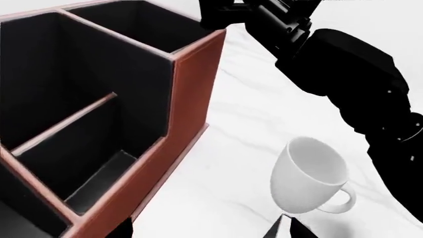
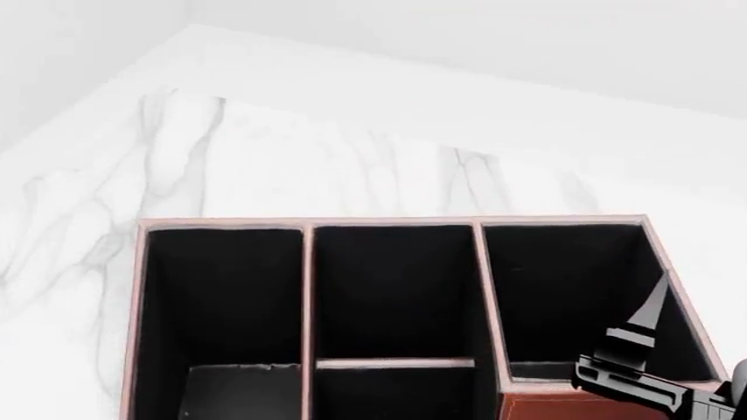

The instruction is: Pick up the book and place it in the front compartment of the caddy.

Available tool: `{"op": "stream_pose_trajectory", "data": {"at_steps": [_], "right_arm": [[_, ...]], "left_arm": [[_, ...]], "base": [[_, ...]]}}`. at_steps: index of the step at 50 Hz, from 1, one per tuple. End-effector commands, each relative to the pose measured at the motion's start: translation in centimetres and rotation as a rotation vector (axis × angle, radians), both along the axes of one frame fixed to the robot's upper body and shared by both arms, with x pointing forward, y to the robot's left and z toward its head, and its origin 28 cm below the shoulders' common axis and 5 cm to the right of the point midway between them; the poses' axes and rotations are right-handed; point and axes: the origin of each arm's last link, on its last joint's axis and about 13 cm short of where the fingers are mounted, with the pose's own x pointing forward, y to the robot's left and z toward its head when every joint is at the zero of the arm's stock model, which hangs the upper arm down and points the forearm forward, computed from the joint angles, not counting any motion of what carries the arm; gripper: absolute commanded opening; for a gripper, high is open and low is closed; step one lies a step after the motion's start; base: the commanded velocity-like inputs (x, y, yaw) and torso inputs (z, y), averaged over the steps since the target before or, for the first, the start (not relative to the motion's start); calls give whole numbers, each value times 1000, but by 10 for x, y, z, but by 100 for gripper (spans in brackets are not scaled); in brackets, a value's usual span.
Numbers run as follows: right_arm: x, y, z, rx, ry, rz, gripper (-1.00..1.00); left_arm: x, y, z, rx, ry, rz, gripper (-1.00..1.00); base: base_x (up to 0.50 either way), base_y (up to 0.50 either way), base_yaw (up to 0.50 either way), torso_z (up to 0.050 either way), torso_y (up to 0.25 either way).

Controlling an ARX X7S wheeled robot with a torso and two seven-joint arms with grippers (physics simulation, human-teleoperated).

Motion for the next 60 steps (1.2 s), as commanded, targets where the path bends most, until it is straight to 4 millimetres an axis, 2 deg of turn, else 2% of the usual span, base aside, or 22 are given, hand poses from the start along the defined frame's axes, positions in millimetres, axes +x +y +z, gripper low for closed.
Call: {"op": "stream_pose_trajectory", "data": {"at_steps": [1, 13, 28, 36, 45, 60], "right_arm": [[0, -1, -1, -2, 1, -2, 100], [1, 0, -1, -2, 4, 3, 100], [0, 0, -2, -3, 5, 6, 100], [0, 0, -3, -2, 6, 6, 100], [0, 0, -3, -1, 7, 4, 100], [0, -1, -4, -2, 6, 0, 100]], "left_arm": [[-3, -1, -2, 20, 20, -54, 100], [-4, -1, -4, 45, 16, -127, 100], [-8, -4, -20, 96, 28, -196, 100], [-9, -6, -20, 148, -10, -211, 100], [0, -7, -26, 194, -13, -207, 100], [4, -8, -33, 251, -66, -298, 100]], "base": [[0, 0, 0, 0, 0], [0, 0, 0, 0, 0], [0, 0, 0, 0, 0], [0, 0, 0, 0, 0], [0, 0, 0, 0, 0], [0, 0, 0, 0, 0]]}}
